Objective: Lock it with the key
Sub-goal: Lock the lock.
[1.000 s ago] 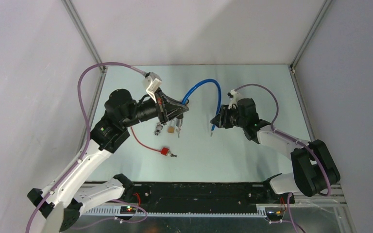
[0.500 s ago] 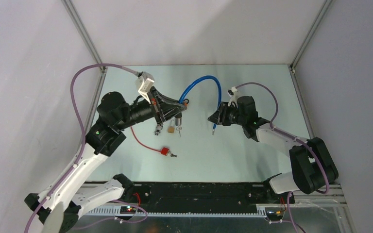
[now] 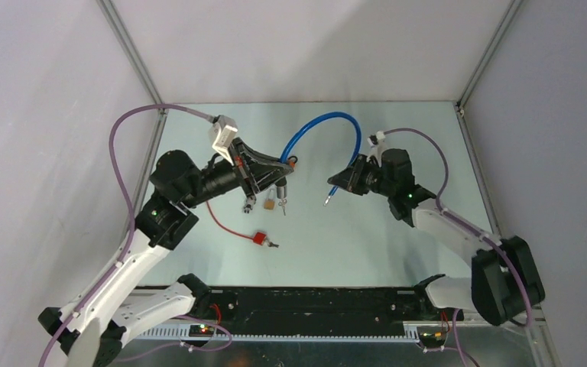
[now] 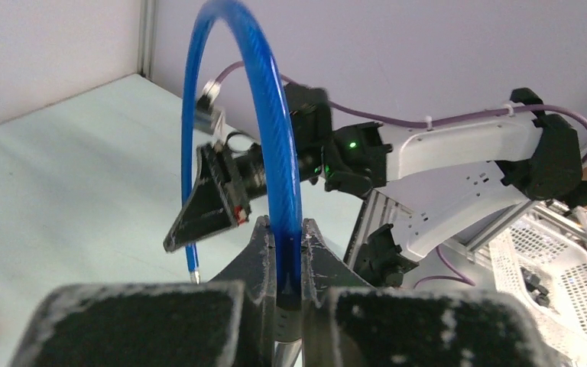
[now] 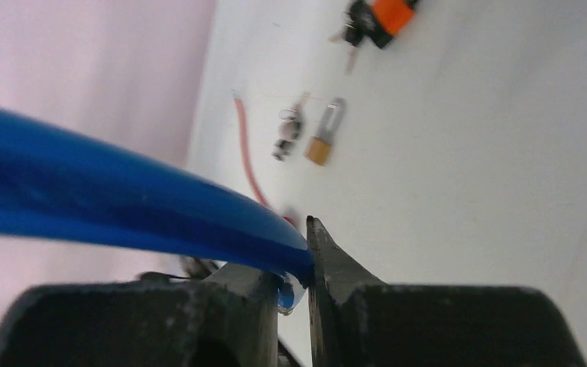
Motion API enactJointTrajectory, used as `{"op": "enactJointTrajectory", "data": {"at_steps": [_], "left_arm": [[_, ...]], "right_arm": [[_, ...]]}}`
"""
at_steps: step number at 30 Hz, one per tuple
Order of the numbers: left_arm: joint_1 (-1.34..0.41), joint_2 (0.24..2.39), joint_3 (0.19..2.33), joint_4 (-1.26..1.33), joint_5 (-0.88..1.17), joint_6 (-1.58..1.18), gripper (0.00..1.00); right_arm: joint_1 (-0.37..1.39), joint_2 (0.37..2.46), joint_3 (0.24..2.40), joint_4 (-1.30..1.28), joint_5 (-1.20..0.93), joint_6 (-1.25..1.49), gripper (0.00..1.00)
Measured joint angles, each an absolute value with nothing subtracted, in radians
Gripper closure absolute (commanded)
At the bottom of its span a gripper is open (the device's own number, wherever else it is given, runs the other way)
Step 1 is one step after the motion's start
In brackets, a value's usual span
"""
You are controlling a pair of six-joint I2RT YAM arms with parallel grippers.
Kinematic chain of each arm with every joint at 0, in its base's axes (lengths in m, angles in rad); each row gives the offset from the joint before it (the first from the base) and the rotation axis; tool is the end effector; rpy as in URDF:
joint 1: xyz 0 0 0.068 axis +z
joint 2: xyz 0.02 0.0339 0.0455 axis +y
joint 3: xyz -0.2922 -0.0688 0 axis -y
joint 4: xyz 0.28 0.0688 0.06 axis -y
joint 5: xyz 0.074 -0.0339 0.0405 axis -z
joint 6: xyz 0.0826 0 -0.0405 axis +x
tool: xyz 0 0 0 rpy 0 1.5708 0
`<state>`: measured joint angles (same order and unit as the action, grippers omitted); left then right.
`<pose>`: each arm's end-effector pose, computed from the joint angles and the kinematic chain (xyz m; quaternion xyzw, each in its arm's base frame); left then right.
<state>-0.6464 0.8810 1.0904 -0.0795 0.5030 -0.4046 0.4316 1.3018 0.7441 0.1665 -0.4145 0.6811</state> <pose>0.1681 -0.1767 0.4747 0.2627 0.6117 -0.5072 0.5473 0.3040 0.1766 0.2409 -0.0124 0.8212 0.4327 0.3719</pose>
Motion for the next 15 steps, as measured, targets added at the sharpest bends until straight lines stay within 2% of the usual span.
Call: {"op": "enactJointTrajectory", "data": {"at_steps": [4, 8, 15], "left_arm": [[-0.647, 0.866, 1.004, 0.005, 0.501, -0.48, 1.0], [-0.646, 0.868, 0.926, 0.073, 0.501, -0.576, 1.0], [-0.646, 0.884, 0.903, 0.222, 0.54, -0.731, 1.0]], "right_arm": [[0.44, 1.166, 0.744, 0.153, -0.399, 0.887, 1.0], [0.492, 1.036, 0.744, 0.14, -0.292, 1.063, 1.0], [0.698, 0.87, 0.766, 0.145, -0.005, 1.118, 1.0]]}}
